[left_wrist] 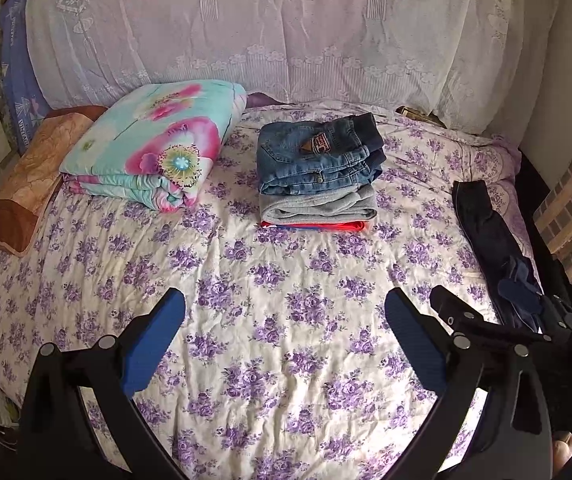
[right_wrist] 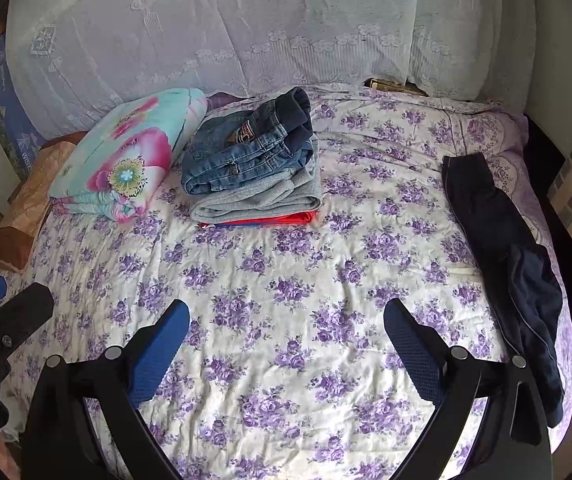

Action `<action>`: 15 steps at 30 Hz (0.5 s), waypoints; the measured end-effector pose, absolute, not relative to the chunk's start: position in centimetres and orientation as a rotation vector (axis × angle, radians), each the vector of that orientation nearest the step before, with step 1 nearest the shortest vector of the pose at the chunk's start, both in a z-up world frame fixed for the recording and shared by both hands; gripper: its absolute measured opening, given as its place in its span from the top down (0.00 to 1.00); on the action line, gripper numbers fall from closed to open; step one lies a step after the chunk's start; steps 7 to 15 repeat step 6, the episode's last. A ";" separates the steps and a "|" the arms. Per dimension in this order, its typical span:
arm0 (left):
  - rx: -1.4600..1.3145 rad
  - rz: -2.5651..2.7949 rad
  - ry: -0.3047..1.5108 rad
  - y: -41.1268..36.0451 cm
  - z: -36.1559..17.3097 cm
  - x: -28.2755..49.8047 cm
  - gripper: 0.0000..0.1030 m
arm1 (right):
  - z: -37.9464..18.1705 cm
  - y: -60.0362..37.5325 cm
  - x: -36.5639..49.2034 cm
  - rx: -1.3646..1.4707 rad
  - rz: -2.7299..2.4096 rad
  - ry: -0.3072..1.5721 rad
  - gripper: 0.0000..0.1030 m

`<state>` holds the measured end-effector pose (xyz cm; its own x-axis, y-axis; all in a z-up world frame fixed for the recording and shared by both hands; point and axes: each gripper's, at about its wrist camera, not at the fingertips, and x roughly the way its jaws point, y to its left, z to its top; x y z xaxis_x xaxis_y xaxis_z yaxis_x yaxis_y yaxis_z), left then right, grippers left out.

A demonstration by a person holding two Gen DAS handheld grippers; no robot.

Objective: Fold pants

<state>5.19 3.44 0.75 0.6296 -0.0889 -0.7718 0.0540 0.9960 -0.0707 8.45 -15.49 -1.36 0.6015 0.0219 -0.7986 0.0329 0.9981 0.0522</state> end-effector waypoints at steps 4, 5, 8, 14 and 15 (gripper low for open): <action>-0.048 -0.074 0.895 3.5 0.6 5.1 0.05 | -1.4 -15.5 8.5 0.065 -0.005 0.926 0.05; -0.048 -0.073 0.895 3.5 0.6 5.1 0.05 | -1.4 -15.6 8.5 0.063 -0.003 0.927 0.05; -0.048 -0.071 0.895 3.5 0.6 5.1 0.05 | -1.4 -15.6 8.5 0.063 -0.003 0.927 0.05; -0.048 -0.071 0.895 3.5 0.6 5.1 0.05 | -1.4 -15.6 8.5 0.063 -0.003 0.927 0.05; -0.048 -0.071 0.895 3.5 0.6 5.1 0.05 | -1.4 -15.6 8.5 0.063 -0.003 0.927 0.05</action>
